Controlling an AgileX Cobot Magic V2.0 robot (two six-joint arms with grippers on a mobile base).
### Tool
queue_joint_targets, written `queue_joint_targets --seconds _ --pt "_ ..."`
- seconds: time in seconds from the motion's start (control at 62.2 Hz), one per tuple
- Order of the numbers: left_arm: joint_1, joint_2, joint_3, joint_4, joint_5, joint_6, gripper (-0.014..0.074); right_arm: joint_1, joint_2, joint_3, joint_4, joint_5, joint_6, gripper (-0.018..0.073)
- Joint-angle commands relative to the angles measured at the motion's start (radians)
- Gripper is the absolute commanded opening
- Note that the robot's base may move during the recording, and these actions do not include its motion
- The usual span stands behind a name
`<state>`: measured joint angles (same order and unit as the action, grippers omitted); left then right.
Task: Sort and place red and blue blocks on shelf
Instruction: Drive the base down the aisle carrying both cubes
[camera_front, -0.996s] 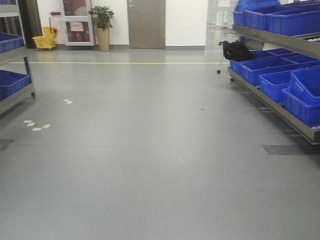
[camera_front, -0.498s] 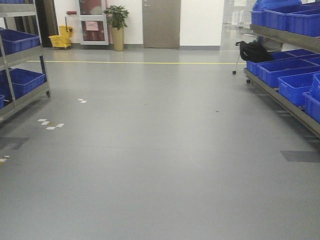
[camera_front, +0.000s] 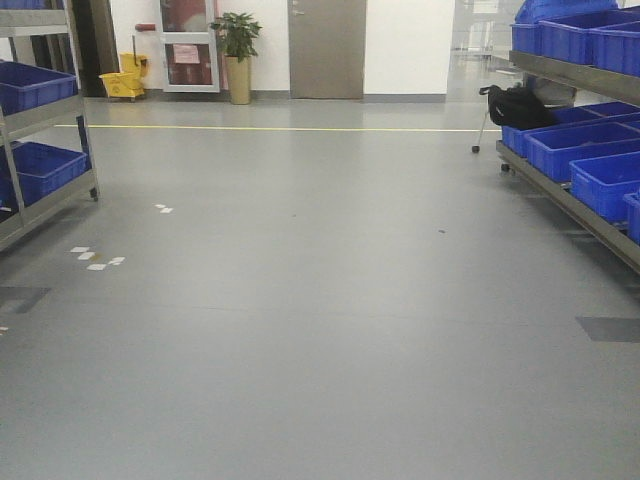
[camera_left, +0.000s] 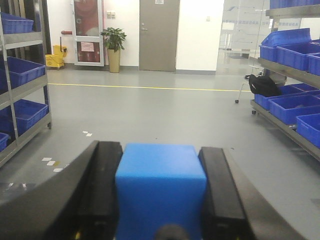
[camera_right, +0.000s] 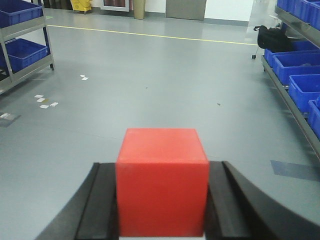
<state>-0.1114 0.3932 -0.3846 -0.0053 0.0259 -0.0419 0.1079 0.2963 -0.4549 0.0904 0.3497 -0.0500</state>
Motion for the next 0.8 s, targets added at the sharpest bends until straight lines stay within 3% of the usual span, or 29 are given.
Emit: queue_joint_targets --seconds 0.0,0.787 --pt "0.001 0.006 -0.030 -0.008 -0.088 -0.002 0.0132 -0.005 0.008 -0.027 0.000 -0.088 -0.010 0.0055" --pt "0.001 0.006 -0.030 -0.008 -0.088 -0.002 0.0132 -0.005 0.008 -0.027 0.000 -0.088 -0.010 0.0055"
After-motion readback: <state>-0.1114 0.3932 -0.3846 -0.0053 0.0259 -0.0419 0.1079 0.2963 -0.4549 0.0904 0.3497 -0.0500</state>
